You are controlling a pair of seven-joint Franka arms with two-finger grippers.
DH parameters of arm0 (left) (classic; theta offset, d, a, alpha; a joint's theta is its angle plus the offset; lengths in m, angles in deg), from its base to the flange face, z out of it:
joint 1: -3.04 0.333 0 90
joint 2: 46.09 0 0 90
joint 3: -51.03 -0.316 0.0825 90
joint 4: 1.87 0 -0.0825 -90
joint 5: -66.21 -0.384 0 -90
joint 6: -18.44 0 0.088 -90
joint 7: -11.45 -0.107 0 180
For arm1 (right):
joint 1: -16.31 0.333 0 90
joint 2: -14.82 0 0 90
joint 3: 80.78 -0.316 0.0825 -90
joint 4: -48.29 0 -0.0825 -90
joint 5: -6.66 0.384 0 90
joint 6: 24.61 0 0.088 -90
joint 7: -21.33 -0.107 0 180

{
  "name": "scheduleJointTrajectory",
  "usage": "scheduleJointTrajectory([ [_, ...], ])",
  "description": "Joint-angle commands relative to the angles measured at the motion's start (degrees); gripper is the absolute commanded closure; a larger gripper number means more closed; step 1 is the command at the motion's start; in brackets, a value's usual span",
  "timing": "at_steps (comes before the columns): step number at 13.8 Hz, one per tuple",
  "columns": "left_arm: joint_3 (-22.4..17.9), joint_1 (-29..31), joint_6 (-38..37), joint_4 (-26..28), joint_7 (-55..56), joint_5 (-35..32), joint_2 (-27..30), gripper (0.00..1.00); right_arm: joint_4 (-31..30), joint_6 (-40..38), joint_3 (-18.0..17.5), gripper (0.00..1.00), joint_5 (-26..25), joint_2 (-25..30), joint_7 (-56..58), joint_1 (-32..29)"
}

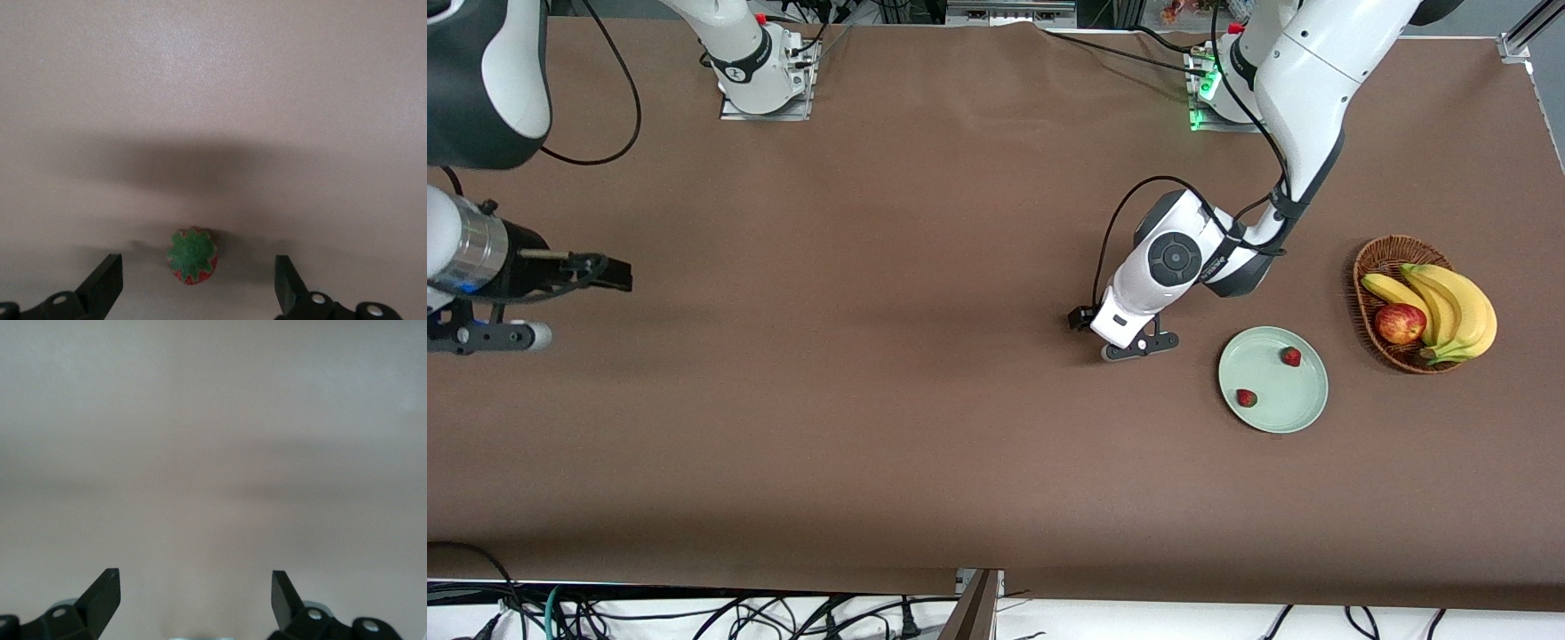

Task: Collect all strawberries into plate

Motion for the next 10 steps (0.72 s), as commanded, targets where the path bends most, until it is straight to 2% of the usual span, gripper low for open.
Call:
scheduleJointTrajectory([
  [1, -0.23, -0.38, 1.67, 0.56, 0.78, -1.33, -0.75, 0.20, -8.58, 2.74, -2.47, 0.00, -1.72, 7.85, 0.35, -4.08],
  [4, -0.32, -0.38, 1.58, 0.56, 0.69, -1.33, -0.93, 0.62, -14.01, 3.63, -2.64, 0.00, -1.55, 13.03, 0.35, -6.02],
  [6, -0.32, -0.29, 1.58, 0.47, 0.43, -1.33, -0.93, 0.82, -15.71, 3.20, -3.95, 0.00, 0.20, 14.10, 0.35, -6.03],
  [8, -0.23, 0.23, 0.71, 0.38, -0.36, -1.42, -0.32, 0.88, -17.46, 3.80, -5.36, 0.00, 0.91, 15.24, -0.79, -7.25],
  [9, -0.23, 0.58, 0.18, 0.12, -1.24, -1.33, 0.03, 0.88, -17.73, 3.72, -5.63, 0.00, 1.70, 15.33, -0.79, -7.34],
  [10, -0.41, 0.85, -2.52, -0.40, -2.98, -1.33, 0.90, 0.90, -17.64, 3.54, -5.63, 0.00, 1.88, 15.07, 0.16, -7.34],
])
